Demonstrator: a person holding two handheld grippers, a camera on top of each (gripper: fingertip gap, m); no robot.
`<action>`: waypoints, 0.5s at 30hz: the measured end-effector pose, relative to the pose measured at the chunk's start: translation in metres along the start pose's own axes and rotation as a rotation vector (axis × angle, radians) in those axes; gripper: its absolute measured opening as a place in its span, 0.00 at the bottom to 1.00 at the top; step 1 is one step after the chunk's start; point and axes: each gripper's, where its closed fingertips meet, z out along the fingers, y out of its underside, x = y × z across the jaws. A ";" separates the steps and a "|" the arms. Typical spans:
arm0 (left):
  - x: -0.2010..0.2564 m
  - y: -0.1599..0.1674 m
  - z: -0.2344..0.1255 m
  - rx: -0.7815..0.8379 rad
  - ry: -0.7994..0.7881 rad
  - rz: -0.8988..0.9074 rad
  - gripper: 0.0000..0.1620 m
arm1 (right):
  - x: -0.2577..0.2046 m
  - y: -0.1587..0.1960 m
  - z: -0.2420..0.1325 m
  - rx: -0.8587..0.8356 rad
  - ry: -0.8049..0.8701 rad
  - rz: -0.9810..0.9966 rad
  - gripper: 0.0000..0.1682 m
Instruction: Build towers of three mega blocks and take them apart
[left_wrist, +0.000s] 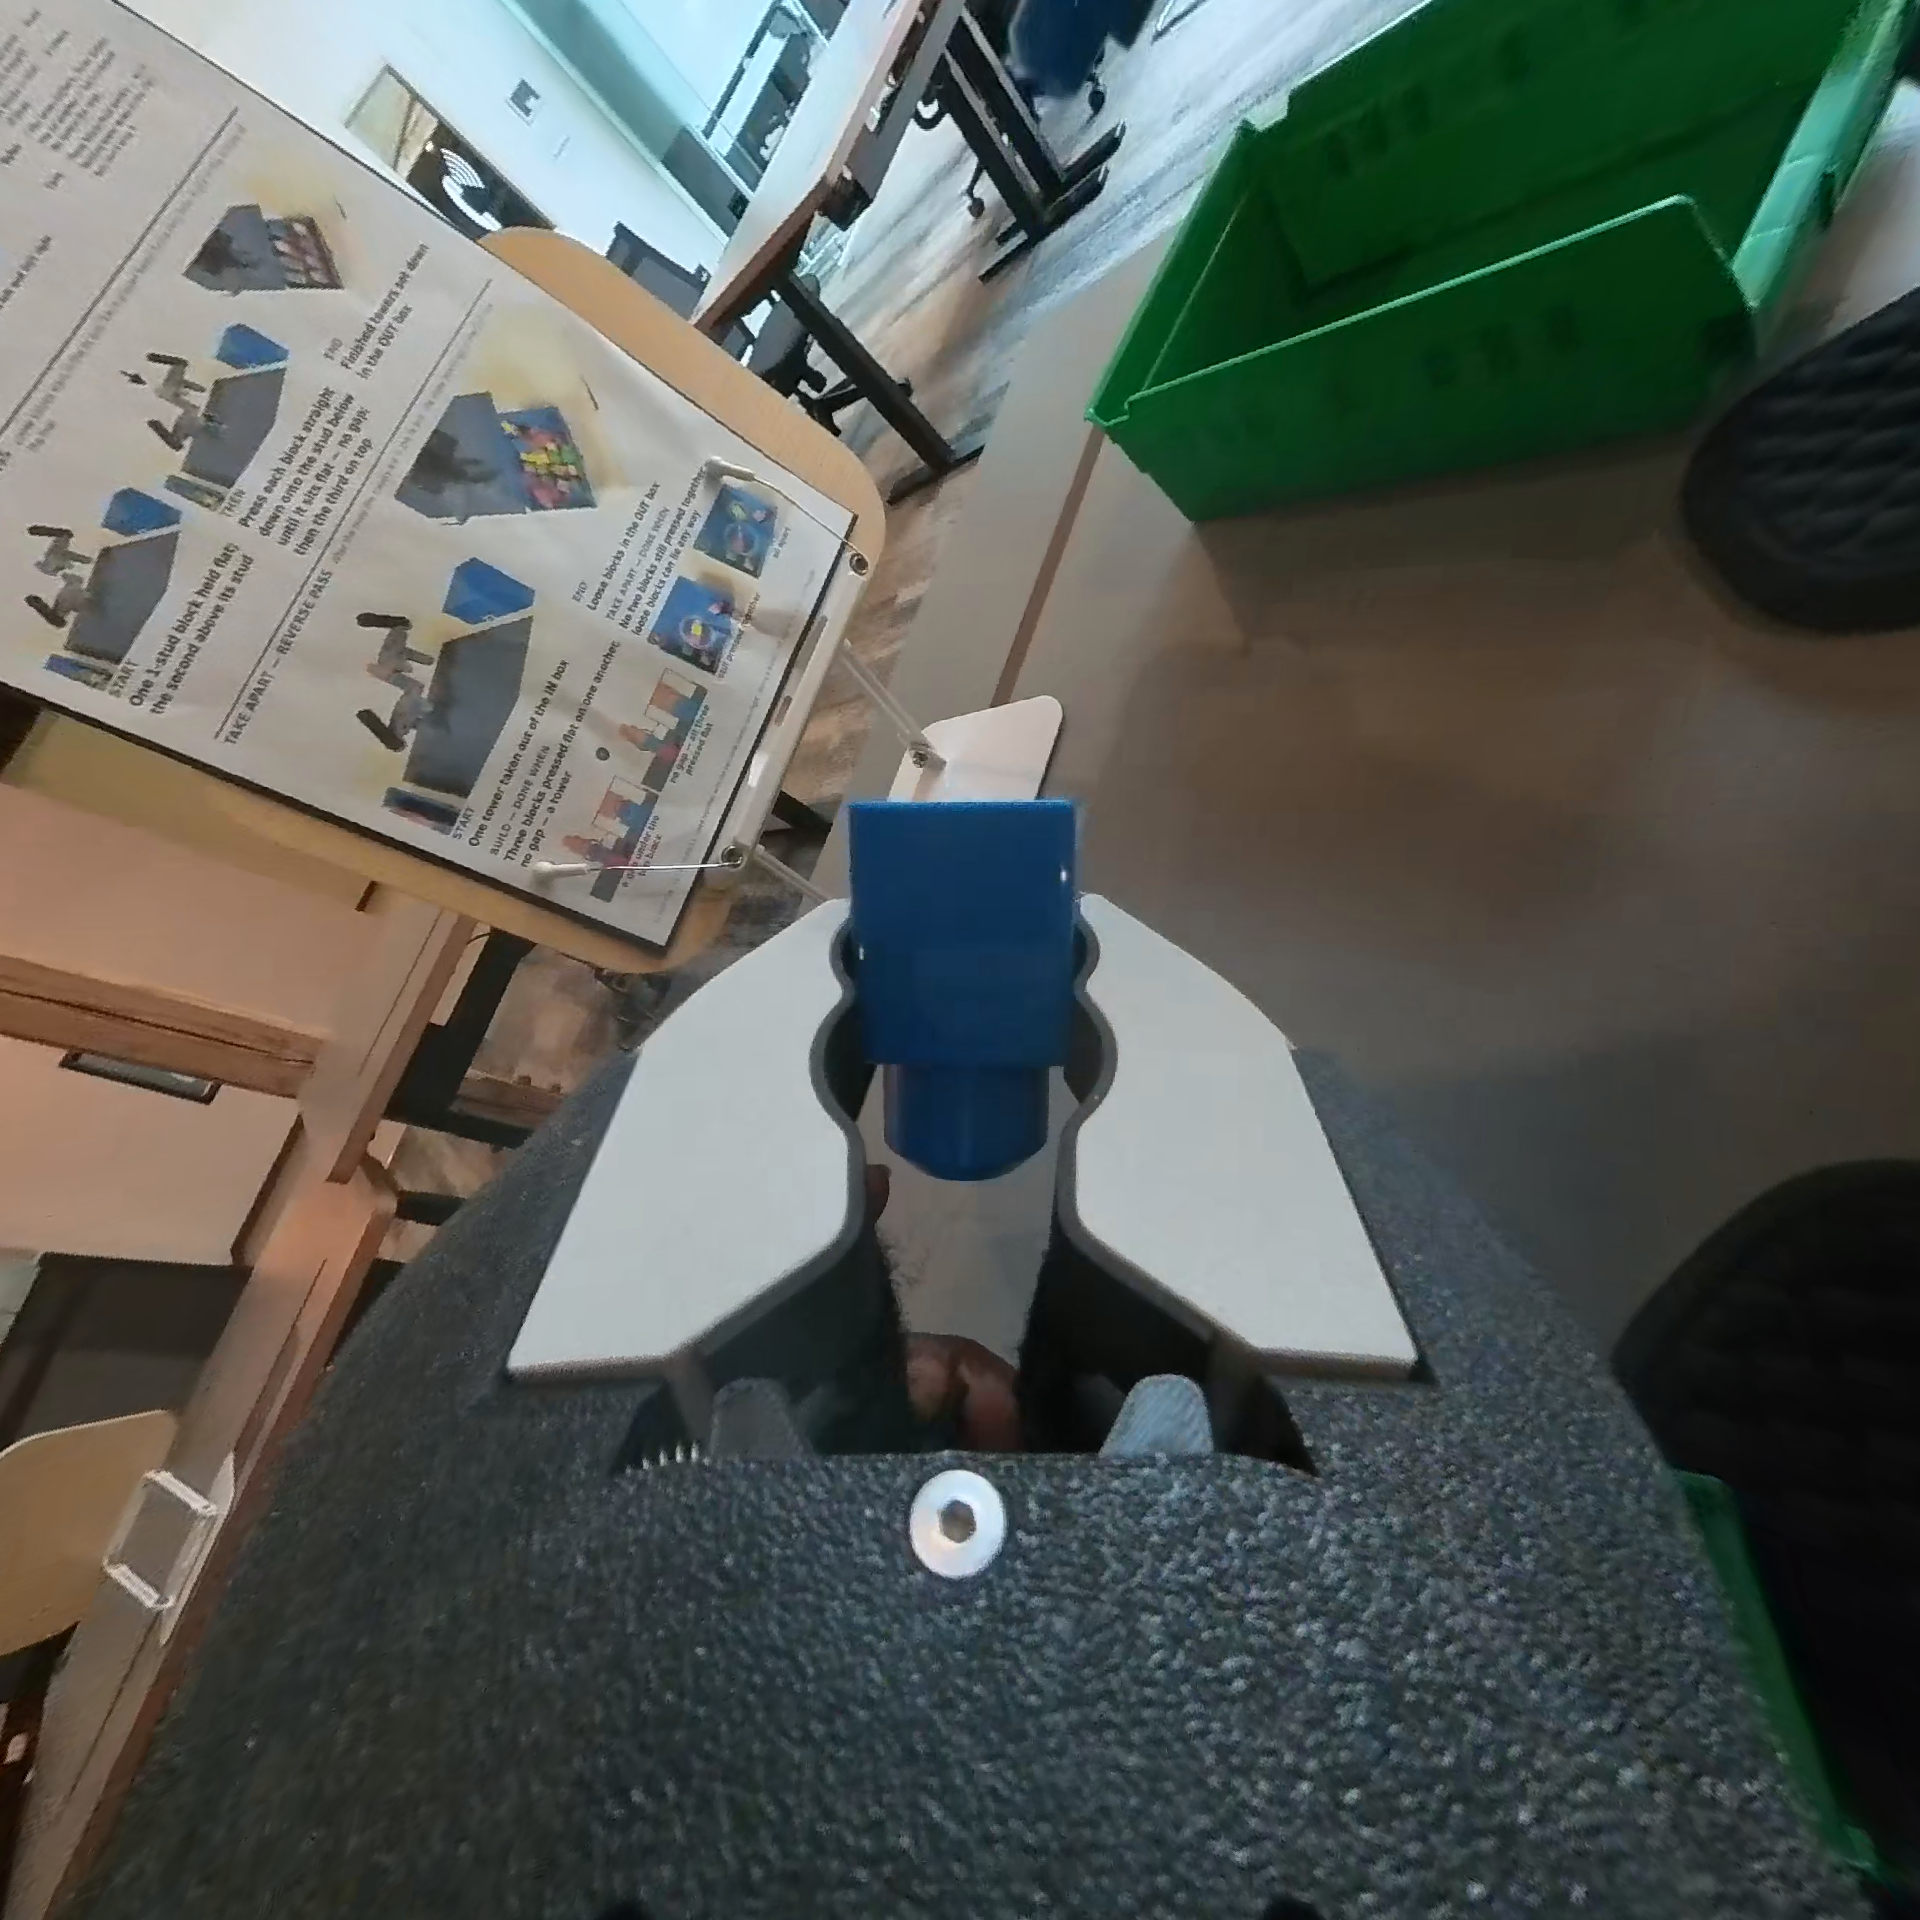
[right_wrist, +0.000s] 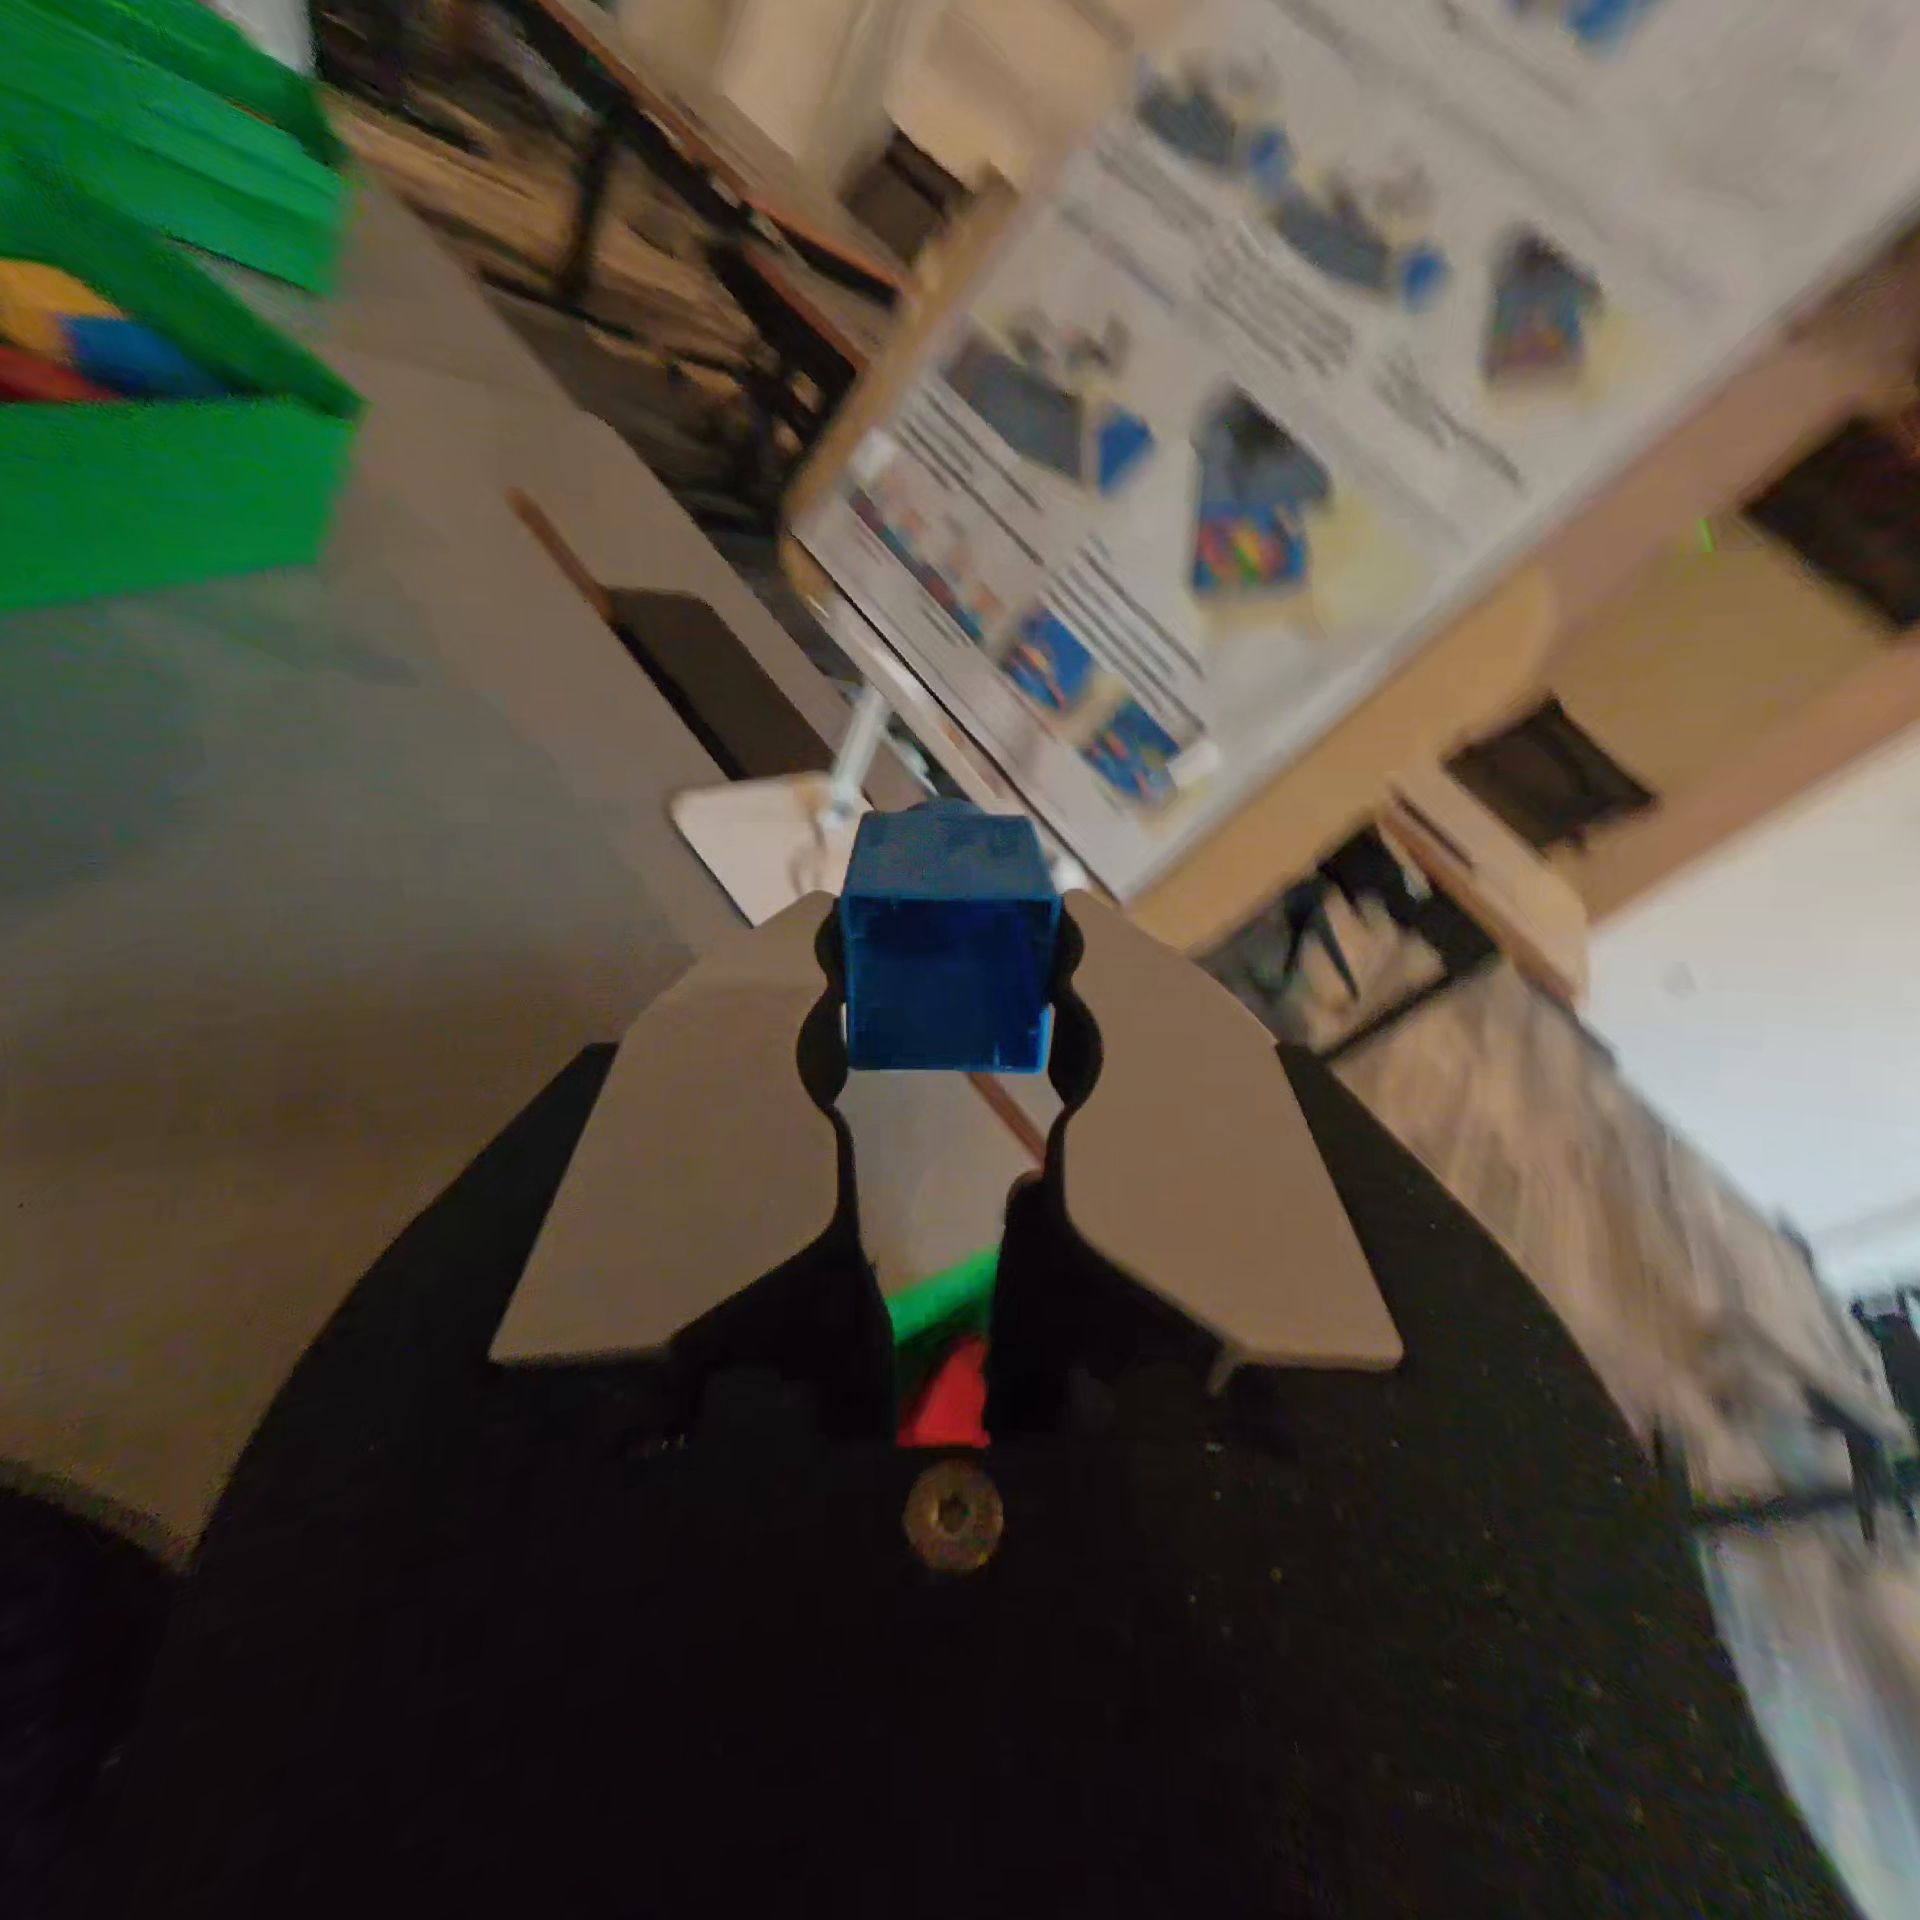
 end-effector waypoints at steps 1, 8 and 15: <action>0.000 0.000 0.001 0.000 0.002 0.000 0.21 | 0.013 0.017 -0.003 -0.058 0.048 0.056 0.21; 0.002 -0.001 0.006 -0.014 0.006 0.017 0.22 | 0.059 0.123 -0.011 -0.339 0.241 0.424 0.21; 0.004 -0.002 0.010 -0.020 0.012 0.024 0.22 | 0.059 0.217 0.000 -0.594 0.313 0.586 0.21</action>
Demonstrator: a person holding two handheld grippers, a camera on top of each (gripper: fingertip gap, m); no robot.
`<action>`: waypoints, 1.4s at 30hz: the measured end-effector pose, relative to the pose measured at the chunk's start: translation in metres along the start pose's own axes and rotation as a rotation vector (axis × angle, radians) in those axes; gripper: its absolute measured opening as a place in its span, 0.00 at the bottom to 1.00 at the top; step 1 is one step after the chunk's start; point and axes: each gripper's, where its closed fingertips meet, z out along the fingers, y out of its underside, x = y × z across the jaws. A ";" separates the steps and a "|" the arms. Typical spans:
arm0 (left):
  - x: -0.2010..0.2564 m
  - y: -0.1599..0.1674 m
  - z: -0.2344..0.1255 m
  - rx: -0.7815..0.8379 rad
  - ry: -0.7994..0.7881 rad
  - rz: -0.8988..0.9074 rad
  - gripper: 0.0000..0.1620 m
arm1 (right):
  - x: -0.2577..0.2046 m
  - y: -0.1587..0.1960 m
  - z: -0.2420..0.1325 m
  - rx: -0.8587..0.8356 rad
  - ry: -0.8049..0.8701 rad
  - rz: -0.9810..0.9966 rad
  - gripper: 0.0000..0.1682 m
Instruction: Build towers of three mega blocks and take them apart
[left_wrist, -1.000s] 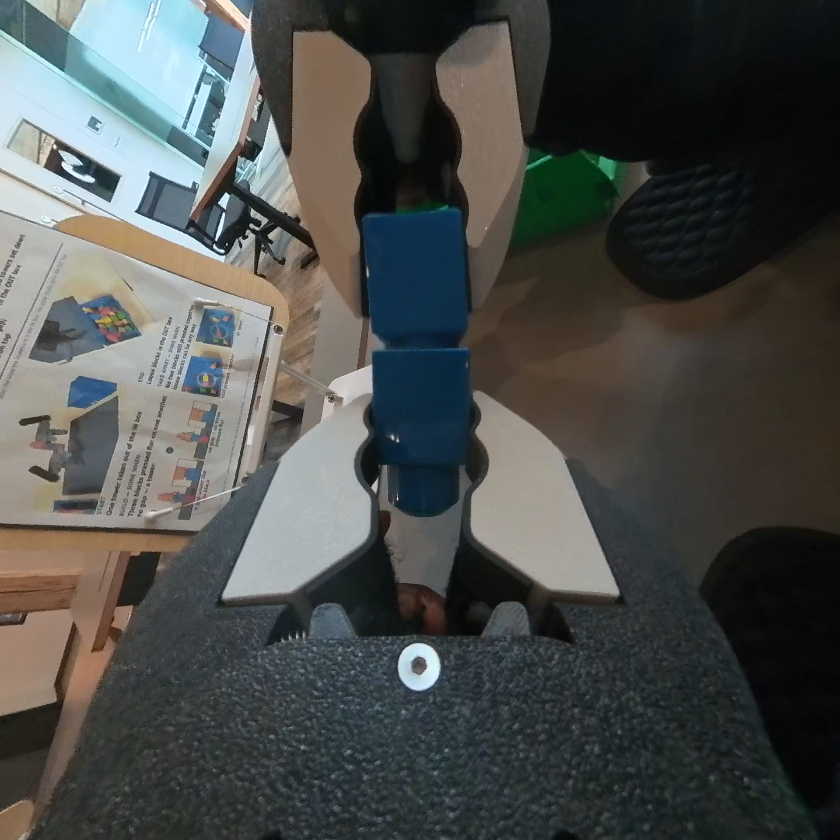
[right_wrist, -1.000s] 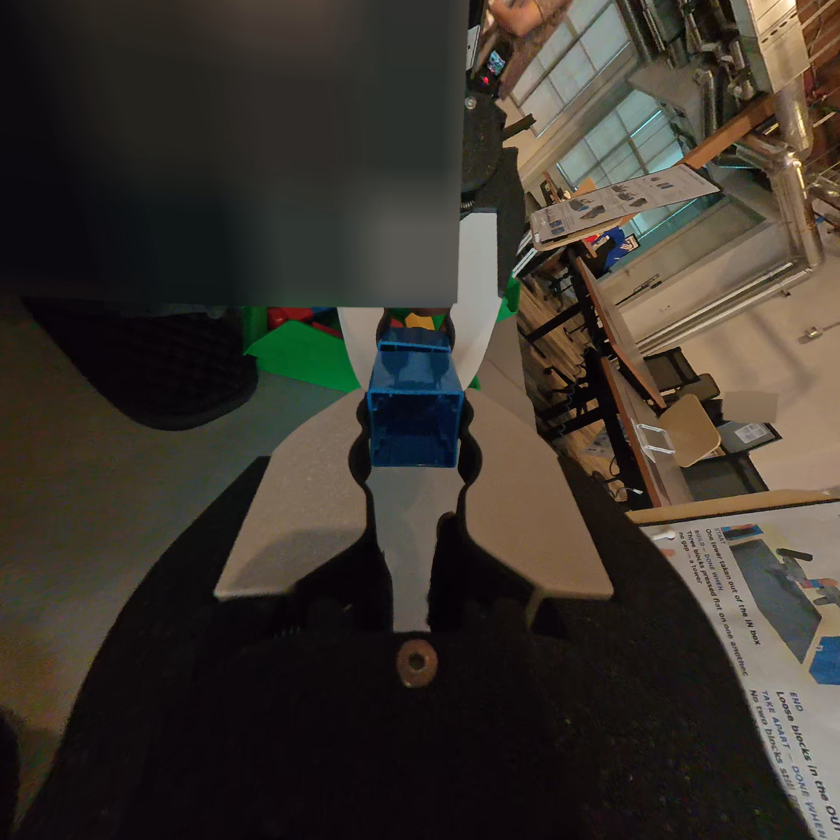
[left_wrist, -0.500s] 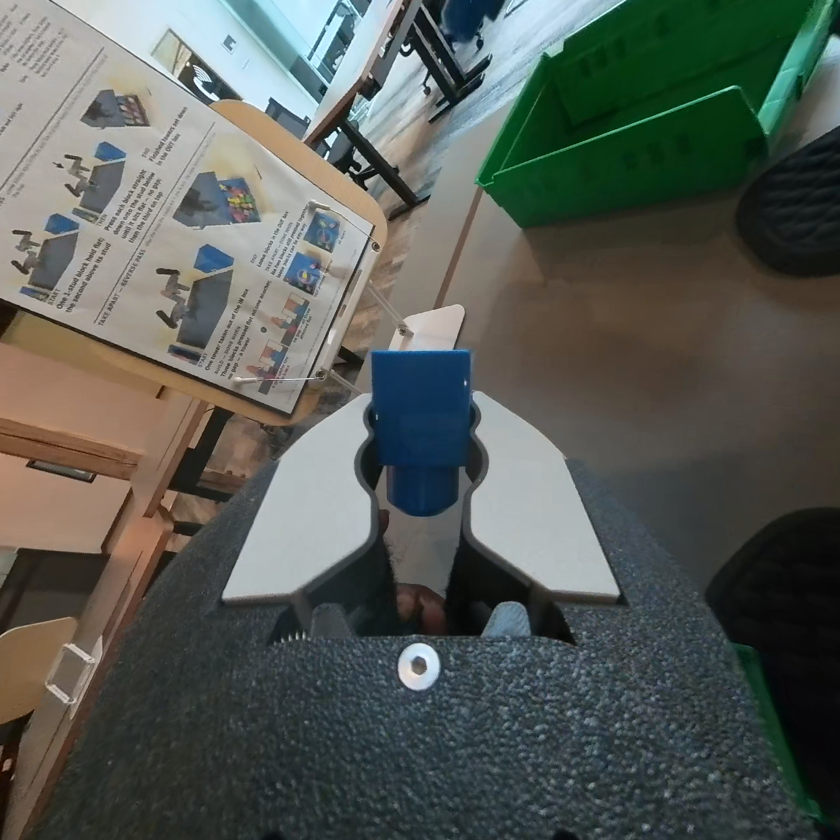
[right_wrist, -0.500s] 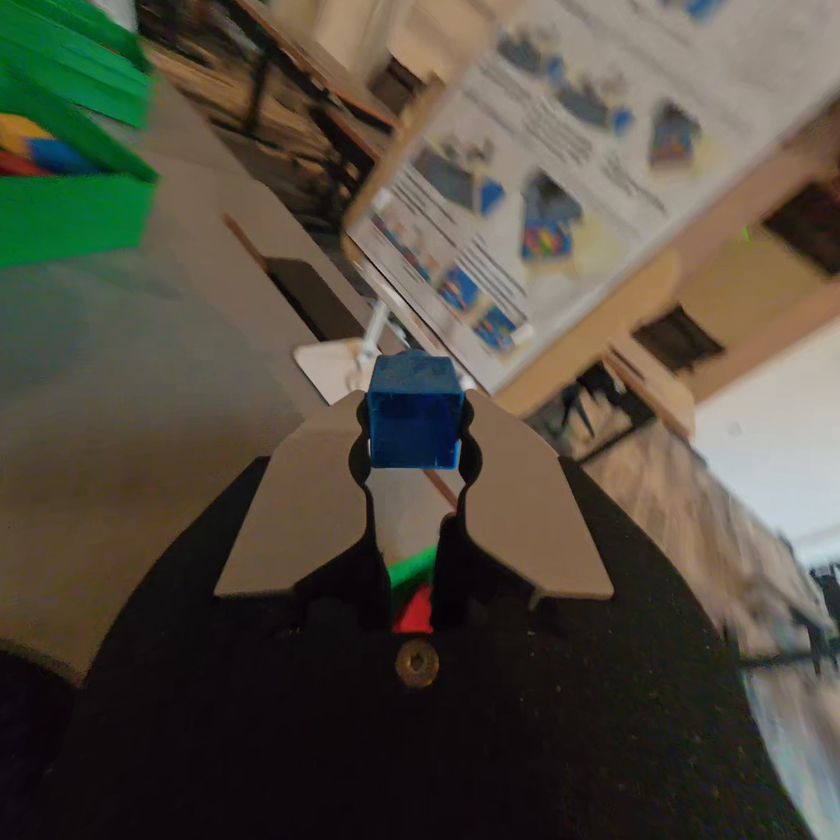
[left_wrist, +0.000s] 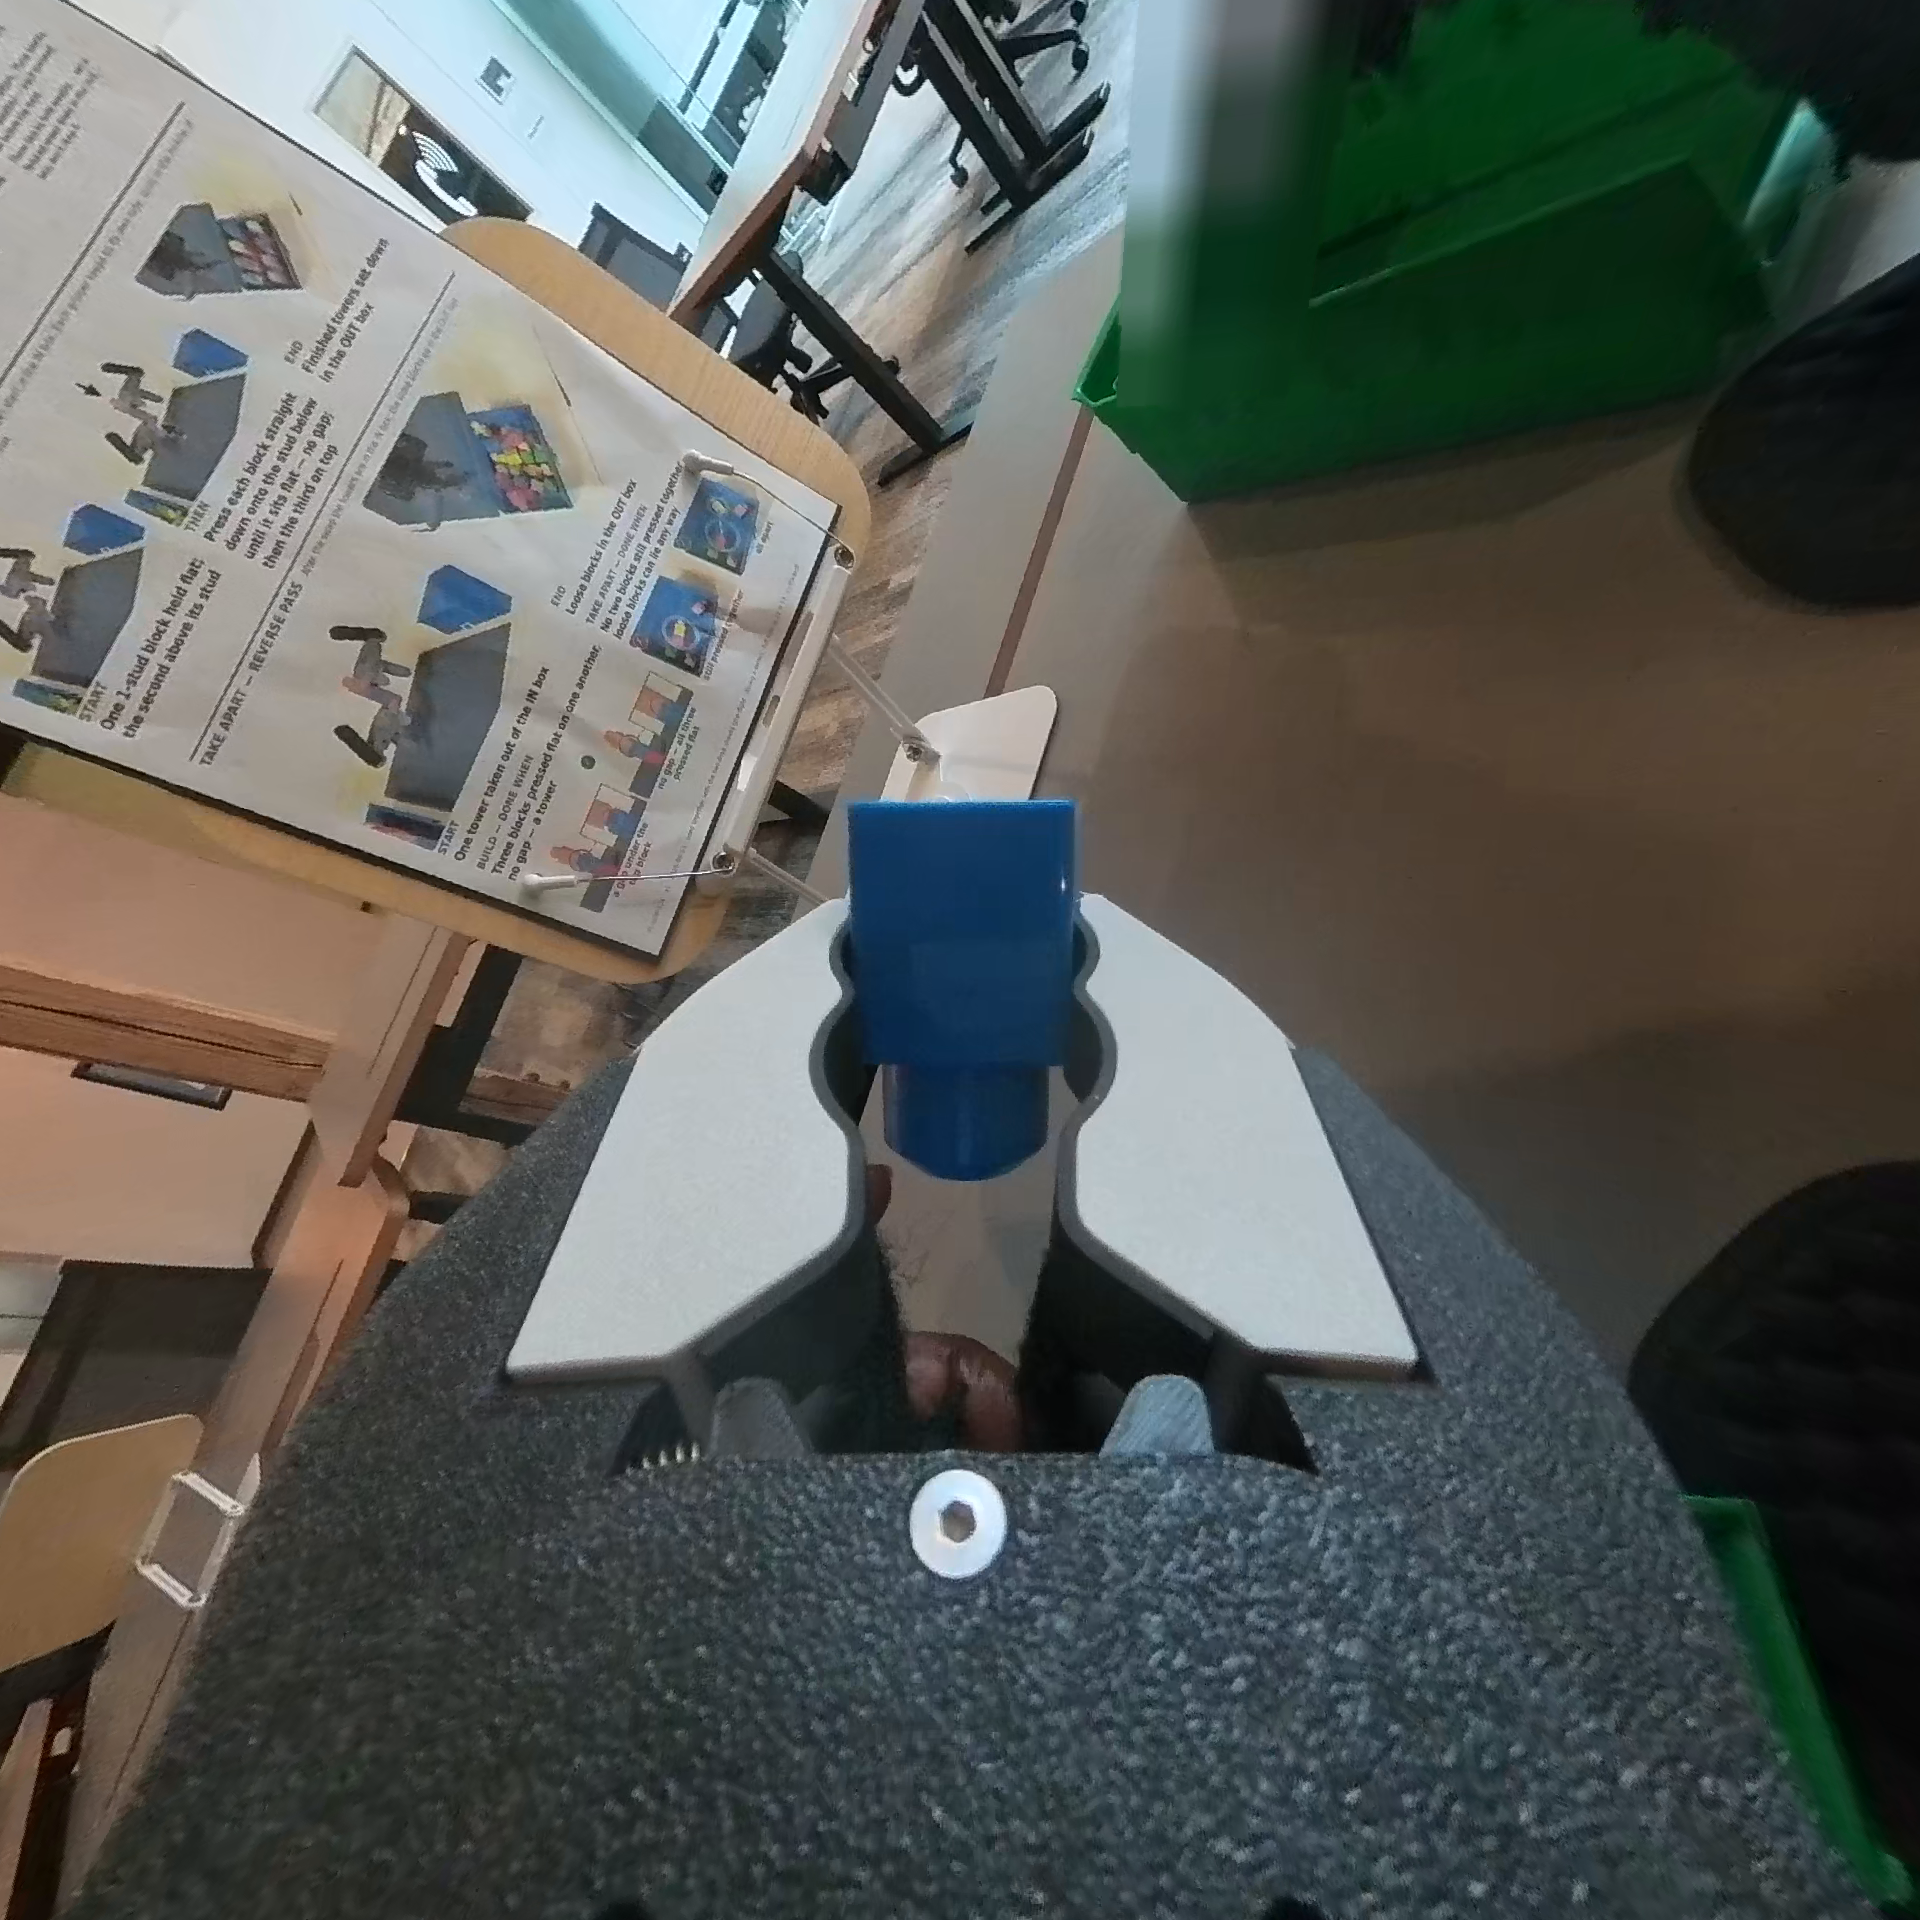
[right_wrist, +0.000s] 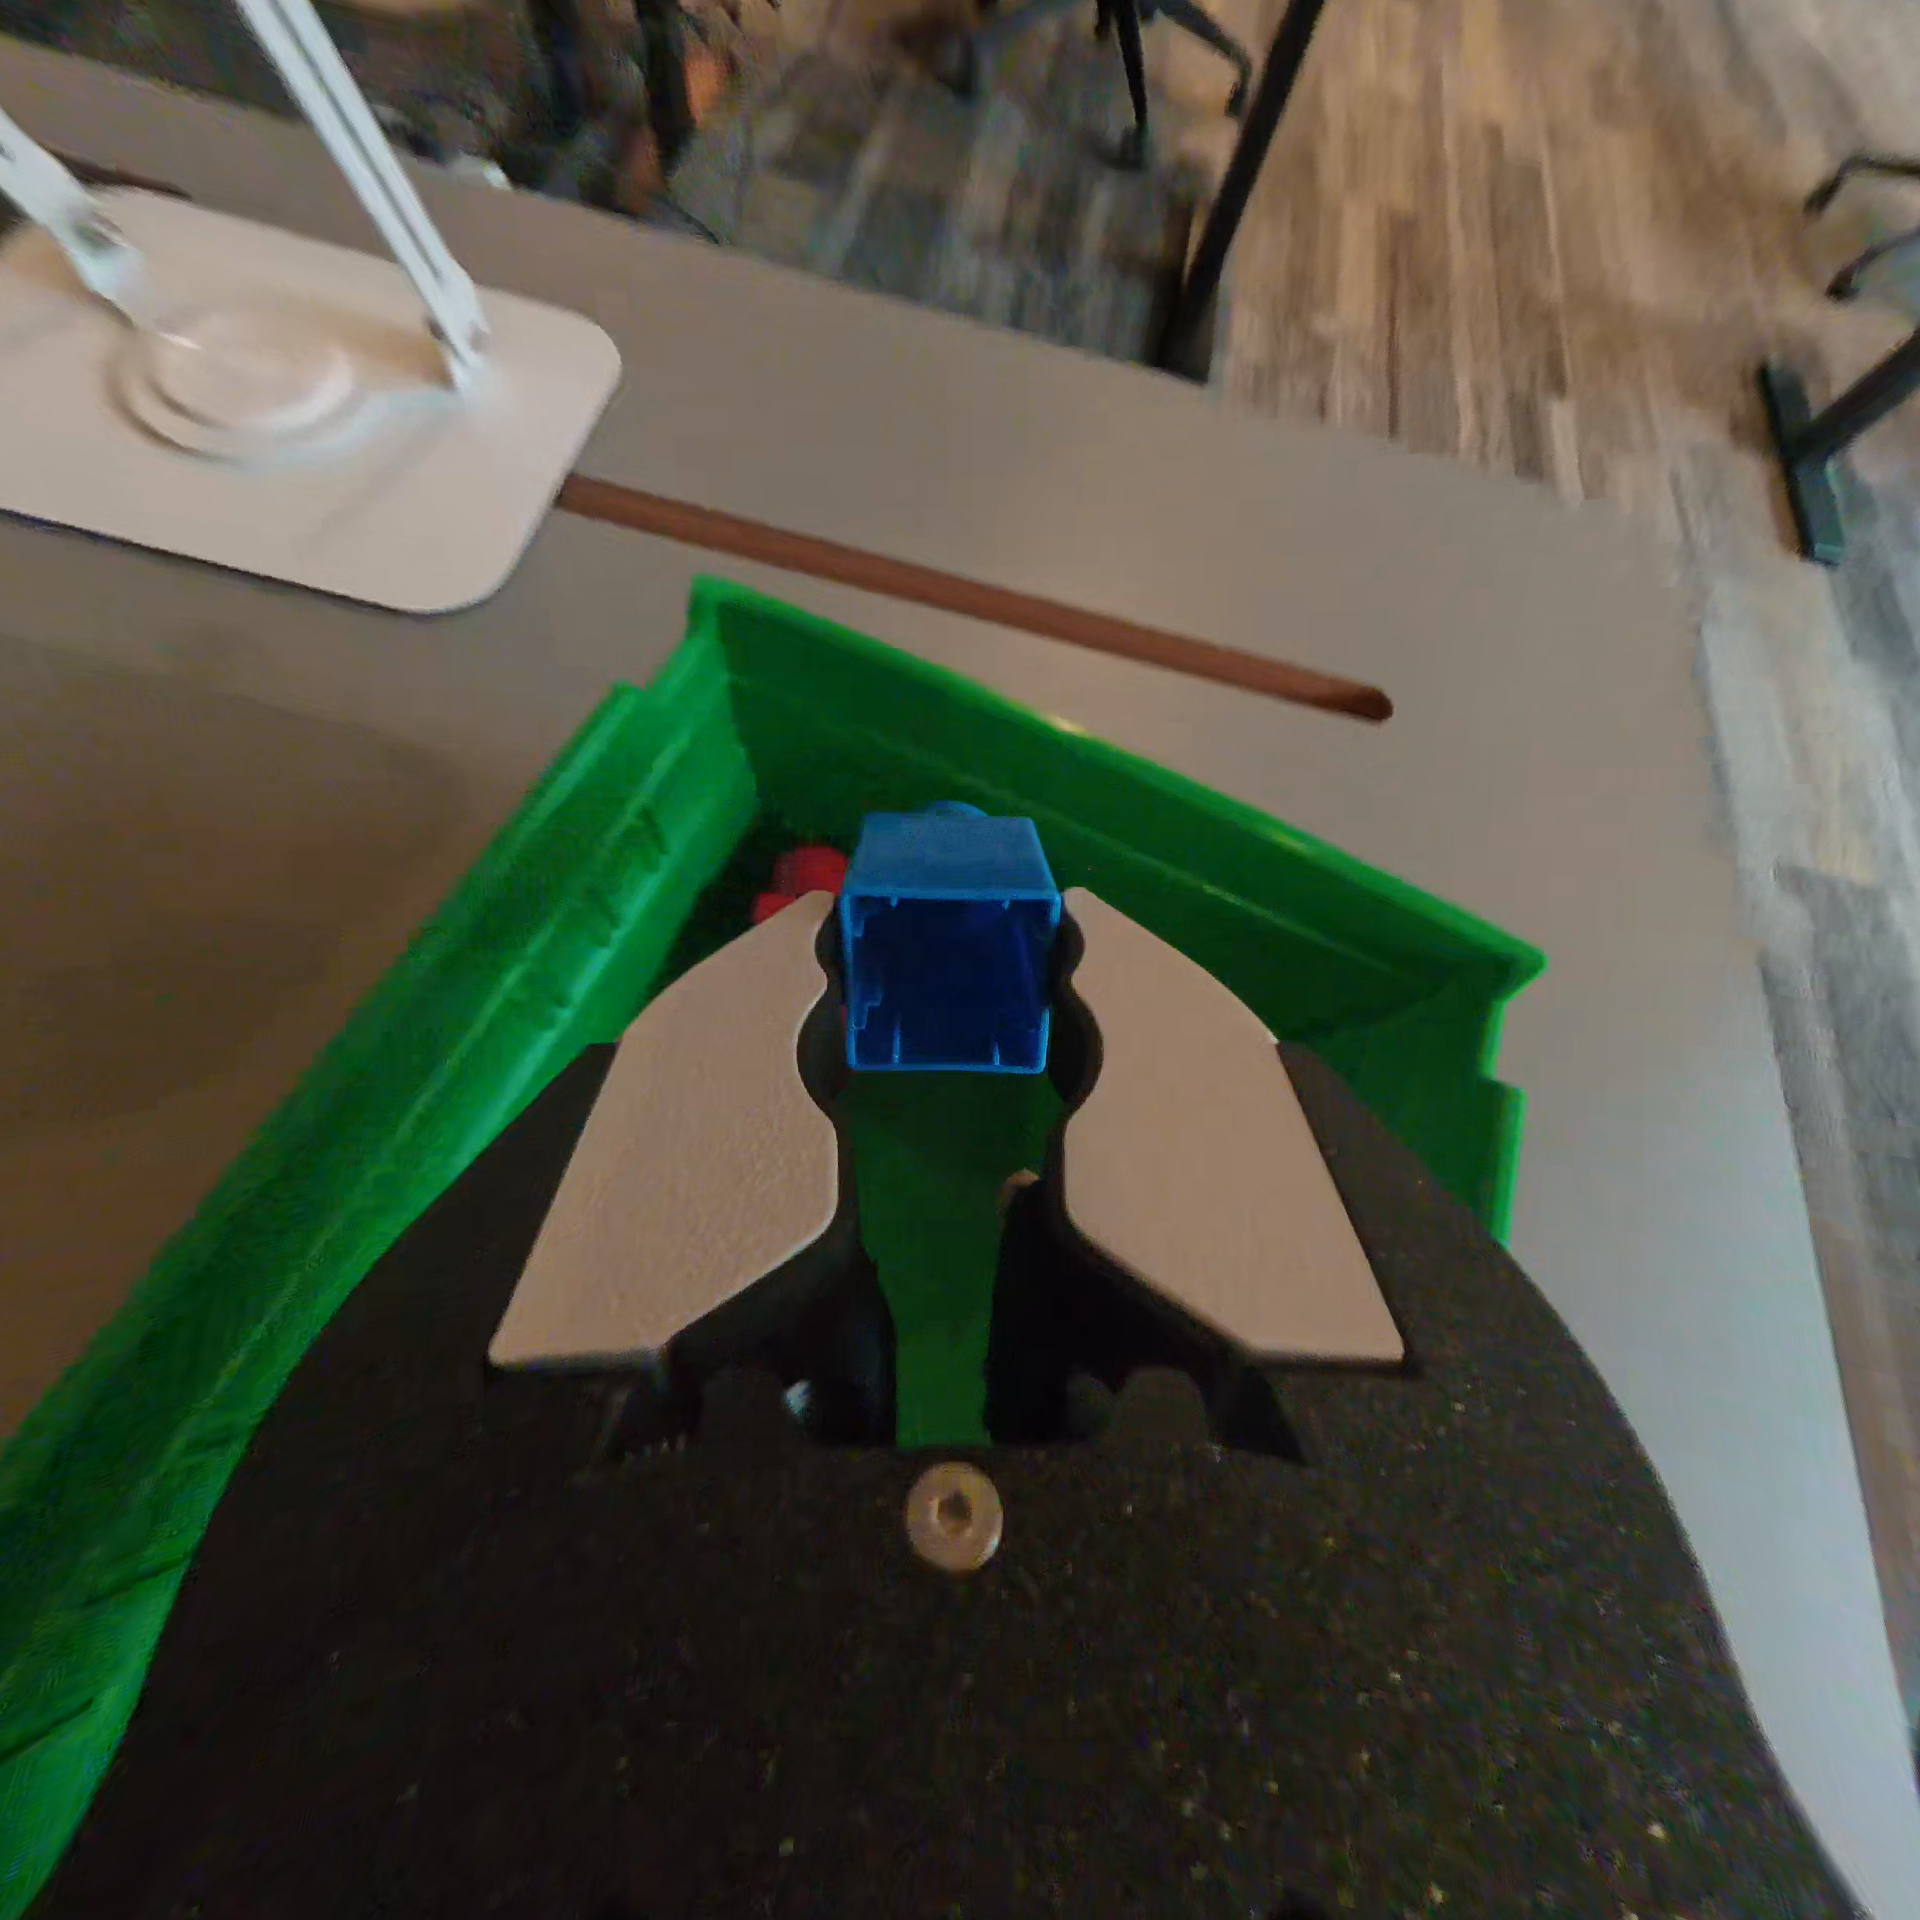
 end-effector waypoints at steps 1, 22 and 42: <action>0.000 0.000 0.000 0.000 -0.001 0.001 0.22 | 0.003 0.007 0.008 -0.027 0.012 0.013 0.21; 0.001 0.000 0.004 -0.002 0.004 0.008 0.22 | 0.006 0.067 0.062 -0.206 0.010 0.124 0.22; 0.003 0.000 0.005 -0.004 0.011 0.010 0.22 | 0.015 0.021 0.002 -0.122 0.029 0.110 0.34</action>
